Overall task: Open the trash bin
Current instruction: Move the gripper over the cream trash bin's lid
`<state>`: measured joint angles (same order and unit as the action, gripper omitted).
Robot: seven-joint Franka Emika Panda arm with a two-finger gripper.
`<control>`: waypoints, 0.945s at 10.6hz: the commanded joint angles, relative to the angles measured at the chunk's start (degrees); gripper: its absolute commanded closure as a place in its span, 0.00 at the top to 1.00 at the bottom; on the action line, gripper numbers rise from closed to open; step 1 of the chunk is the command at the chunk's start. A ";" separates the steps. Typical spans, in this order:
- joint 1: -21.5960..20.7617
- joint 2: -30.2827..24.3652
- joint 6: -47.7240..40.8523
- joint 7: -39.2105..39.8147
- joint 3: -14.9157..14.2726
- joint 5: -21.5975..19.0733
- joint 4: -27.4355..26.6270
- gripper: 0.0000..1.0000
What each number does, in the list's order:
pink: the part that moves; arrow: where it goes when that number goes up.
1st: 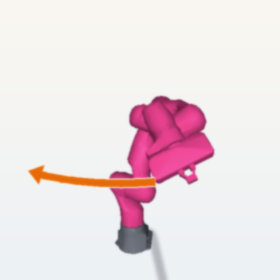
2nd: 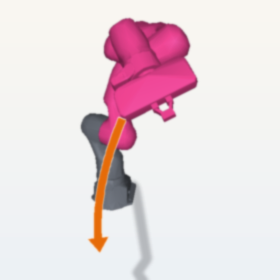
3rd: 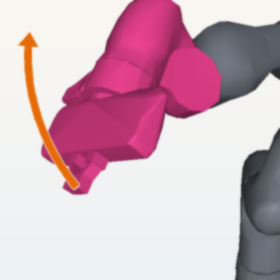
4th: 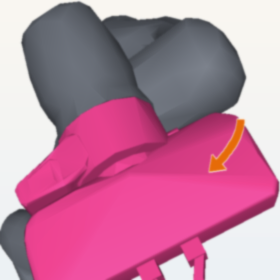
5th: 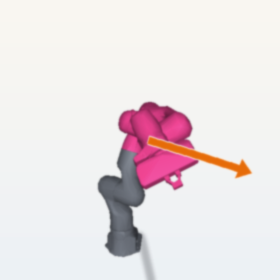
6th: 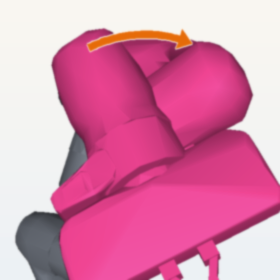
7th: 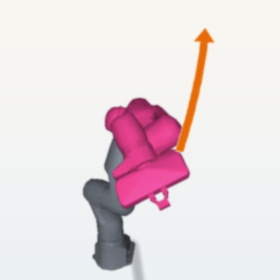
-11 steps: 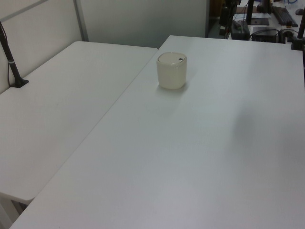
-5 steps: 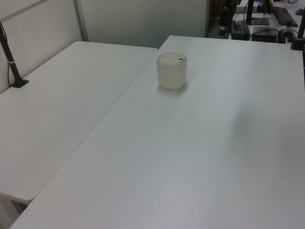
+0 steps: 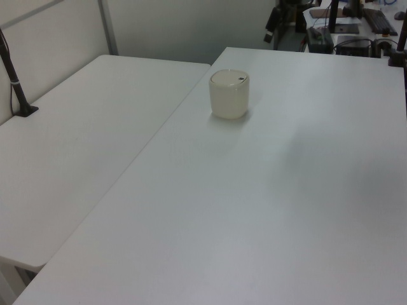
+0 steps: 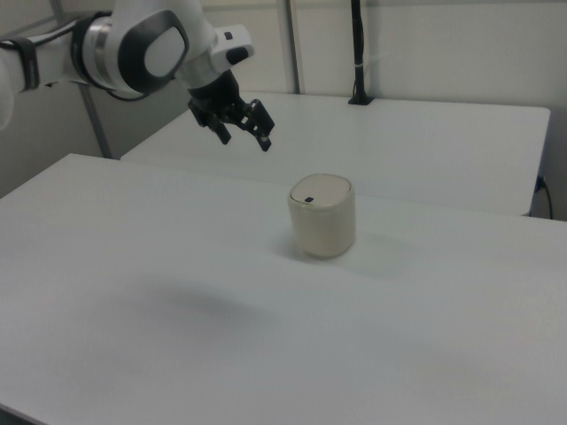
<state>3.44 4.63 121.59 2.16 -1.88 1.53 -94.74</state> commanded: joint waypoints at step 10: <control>-0.37 16.98 29.04 -24.83 -2.51 7.08 0.52 0.00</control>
<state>3.54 18.84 148.07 -20.18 -3.95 5.99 -94.71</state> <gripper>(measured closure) 0.991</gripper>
